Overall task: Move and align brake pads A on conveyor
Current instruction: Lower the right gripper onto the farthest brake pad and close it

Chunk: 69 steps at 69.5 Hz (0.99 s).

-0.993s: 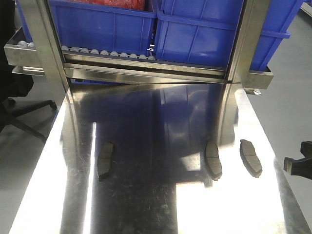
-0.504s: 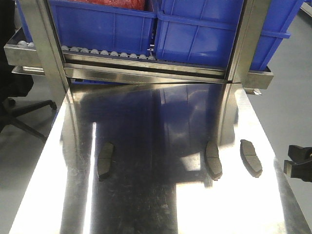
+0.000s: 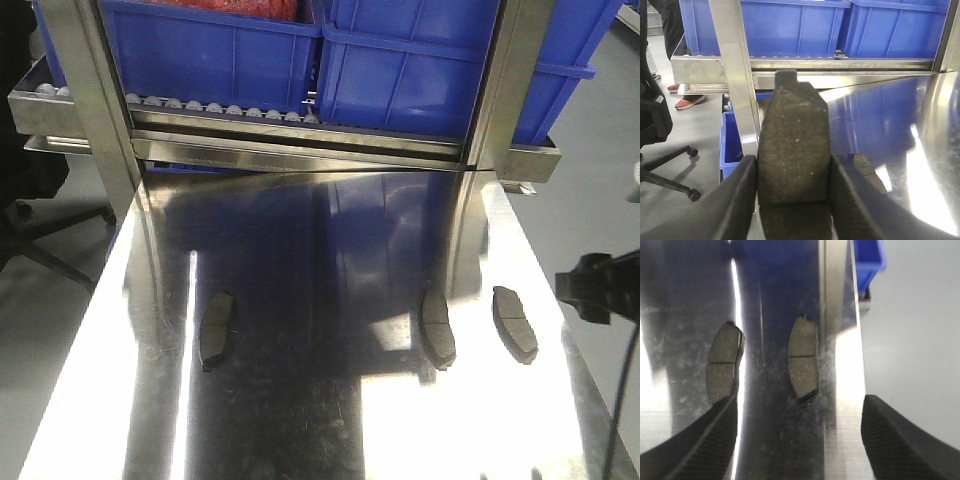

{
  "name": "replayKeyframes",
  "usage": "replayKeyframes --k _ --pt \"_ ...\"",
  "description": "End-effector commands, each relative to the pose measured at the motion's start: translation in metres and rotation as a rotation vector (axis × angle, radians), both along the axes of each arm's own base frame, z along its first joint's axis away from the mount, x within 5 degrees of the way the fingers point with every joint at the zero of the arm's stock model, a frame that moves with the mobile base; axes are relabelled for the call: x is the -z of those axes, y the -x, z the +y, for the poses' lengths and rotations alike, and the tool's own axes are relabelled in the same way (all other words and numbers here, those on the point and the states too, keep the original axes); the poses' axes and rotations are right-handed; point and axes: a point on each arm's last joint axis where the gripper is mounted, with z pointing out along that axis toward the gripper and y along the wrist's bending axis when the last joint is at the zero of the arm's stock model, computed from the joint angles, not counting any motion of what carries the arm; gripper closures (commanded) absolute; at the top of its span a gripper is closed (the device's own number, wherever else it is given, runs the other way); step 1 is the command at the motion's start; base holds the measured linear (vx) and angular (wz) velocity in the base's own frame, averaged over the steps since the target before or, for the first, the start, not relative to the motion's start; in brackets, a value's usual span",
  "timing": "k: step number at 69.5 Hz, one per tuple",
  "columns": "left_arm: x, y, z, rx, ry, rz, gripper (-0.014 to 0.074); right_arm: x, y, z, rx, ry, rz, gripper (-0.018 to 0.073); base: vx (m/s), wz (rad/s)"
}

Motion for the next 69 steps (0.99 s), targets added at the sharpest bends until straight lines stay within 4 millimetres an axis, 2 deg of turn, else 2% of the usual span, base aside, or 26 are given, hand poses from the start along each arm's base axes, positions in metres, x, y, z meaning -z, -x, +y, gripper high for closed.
replayKeyframes --k 1,7,14,21,29,50,69 --pt "-0.016 -0.001 -0.001 0.009 0.027 -0.106 0.0602 -0.008 -0.021 0.01 -0.049 0.008 0.003 0.0052 0.0 0.0" --pt "-0.016 -0.001 -0.001 0.009 0.027 -0.106 0.0602 0.001 -0.043 0.022 -0.08 0.012 0.073 0.0052 0.0 0.0" --pt "-0.016 -0.001 -0.001 0.009 0.027 -0.106 0.0602 0.014 -0.066 0.026 -0.08 0.005 0.187 0.0052 0.0 0.0" --pt "-0.016 -0.001 -0.001 0.009 0.027 -0.106 0.0602 0.028 -0.087 0.023 -0.088 0.036 0.323 0.0052 0.0 0.0" --pt "-0.016 -0.001 -0.001 0.009 0.027 -0.106 0.0602 0.04 -0.104 0.019 -0.084 0.04 0.398 0.0052 0.0 0.0" --pt "-0.016 -0.001 -0.001 0.009 0.027 -0.106 0.0602 0.067 -0.133 0.02 -0.085 0.064 0.481 0.0052 0.0 0.0" --pt "-0.016 -0.001 -0.001 0.009 0.027 -0.106 0.0602 0.082 -0.147 0.02 -0.075 0.069 0.509 0.0052 0.0 0.0"
